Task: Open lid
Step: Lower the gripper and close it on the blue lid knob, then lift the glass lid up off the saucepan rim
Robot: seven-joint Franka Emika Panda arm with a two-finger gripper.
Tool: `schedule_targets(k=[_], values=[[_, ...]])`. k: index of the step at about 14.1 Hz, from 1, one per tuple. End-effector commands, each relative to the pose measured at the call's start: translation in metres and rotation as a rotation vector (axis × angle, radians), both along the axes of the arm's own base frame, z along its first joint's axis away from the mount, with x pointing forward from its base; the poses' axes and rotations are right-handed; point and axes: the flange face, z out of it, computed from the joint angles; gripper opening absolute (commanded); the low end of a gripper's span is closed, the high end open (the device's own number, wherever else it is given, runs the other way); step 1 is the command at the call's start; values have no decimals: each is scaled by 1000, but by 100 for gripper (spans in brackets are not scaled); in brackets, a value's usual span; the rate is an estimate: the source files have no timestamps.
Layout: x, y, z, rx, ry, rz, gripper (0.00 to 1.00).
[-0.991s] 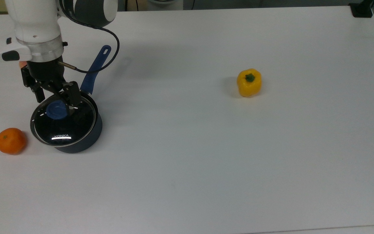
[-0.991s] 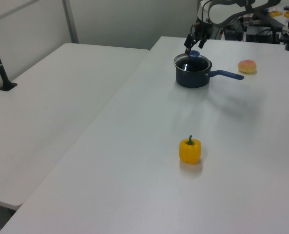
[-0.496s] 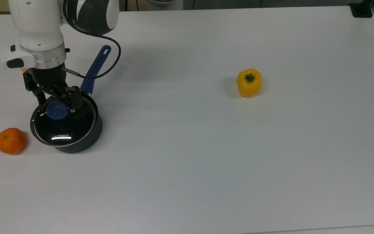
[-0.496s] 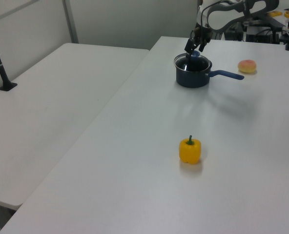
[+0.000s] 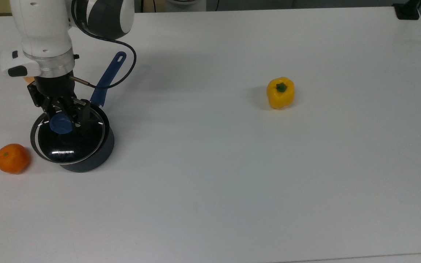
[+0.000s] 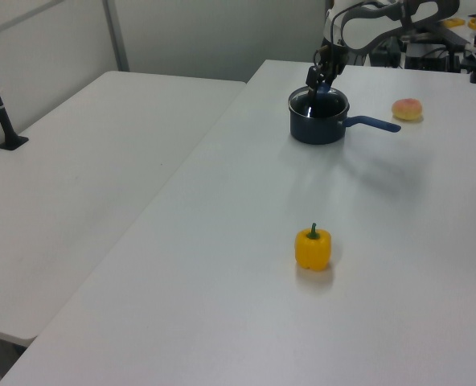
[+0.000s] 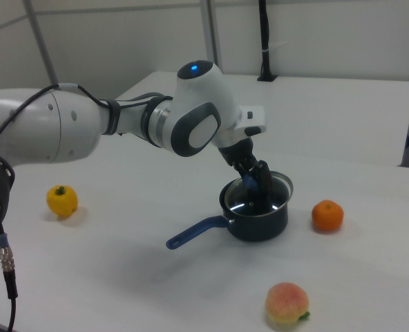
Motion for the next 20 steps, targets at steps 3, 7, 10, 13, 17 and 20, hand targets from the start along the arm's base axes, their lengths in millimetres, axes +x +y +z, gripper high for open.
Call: schedule_targets(k=[3, 7, 10, 13, 17, 20], values=[[-6, 3, 16, 6, -27, -8, 19], [-19, 6, 51, 25, -7, -11, 18], [-42, 19, 92, 62, 67, 3, 17], [-70, 39, 126, 108, 168, 57, 17], [-116, 83, 154, 202, 356, 263, 17], [-142, 122, 144, 225, 457, 362, 17]])
